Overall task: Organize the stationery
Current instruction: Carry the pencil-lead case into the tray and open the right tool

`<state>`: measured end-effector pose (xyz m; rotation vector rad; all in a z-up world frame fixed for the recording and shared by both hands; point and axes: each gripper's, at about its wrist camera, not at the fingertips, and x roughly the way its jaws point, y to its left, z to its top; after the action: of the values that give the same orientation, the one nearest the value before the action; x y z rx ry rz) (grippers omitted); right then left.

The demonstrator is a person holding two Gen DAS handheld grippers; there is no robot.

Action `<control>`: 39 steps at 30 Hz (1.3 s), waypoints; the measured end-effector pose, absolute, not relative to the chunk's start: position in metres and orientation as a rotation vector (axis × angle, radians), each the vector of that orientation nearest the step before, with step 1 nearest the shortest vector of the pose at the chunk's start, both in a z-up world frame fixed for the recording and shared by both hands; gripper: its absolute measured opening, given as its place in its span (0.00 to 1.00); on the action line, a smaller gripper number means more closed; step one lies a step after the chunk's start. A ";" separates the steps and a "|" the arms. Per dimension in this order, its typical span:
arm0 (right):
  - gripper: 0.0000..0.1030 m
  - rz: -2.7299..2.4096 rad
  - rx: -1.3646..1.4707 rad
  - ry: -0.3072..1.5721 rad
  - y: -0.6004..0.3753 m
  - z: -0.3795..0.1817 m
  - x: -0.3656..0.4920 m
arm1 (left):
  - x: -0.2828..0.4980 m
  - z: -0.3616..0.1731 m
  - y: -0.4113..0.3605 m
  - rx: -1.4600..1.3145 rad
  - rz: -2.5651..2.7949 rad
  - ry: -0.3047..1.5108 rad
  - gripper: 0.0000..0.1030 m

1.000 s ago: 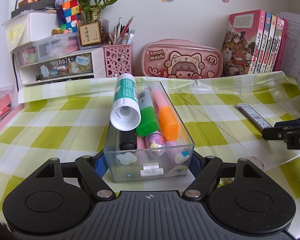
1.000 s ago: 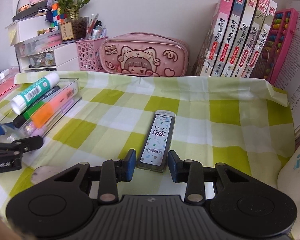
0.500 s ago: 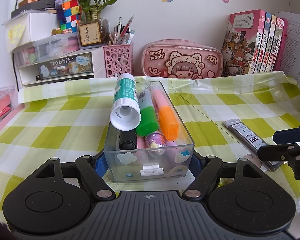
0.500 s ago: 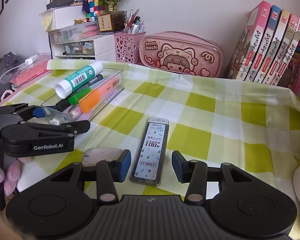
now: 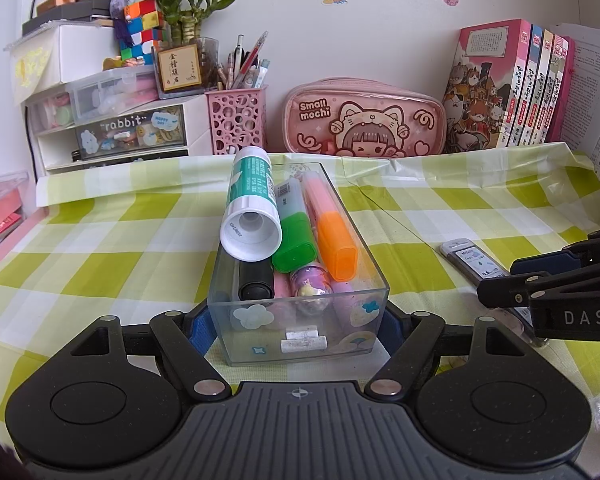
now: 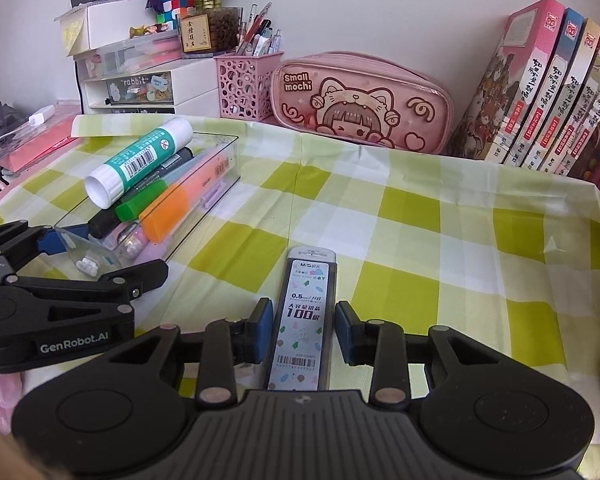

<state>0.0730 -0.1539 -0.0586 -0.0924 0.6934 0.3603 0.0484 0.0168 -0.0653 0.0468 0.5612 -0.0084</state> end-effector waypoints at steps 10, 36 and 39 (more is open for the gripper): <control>0.35 0.389 0.100 0.710 -0.164 -0.043 0.084 | 0.049 -0.065 0.017 0.047 -0.008 0.561 0.73; 0.35 0.568 0.708 0.872 -0.134 -0.023 0.161 | 0.048 -0.065 0.017 0.046 -0.008 0.562 0.73; 0.35 0.541 0.705 0.887 -0.125 -0.025 0.168 | 0.049 -0.065 0.017 0.046 -0.008 0.562 0.73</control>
<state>0.1680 -0.1254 -0.0251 0.7046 0.8874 0.5413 0.0486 0.0166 -0.0651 0.0458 0.5615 -0.0085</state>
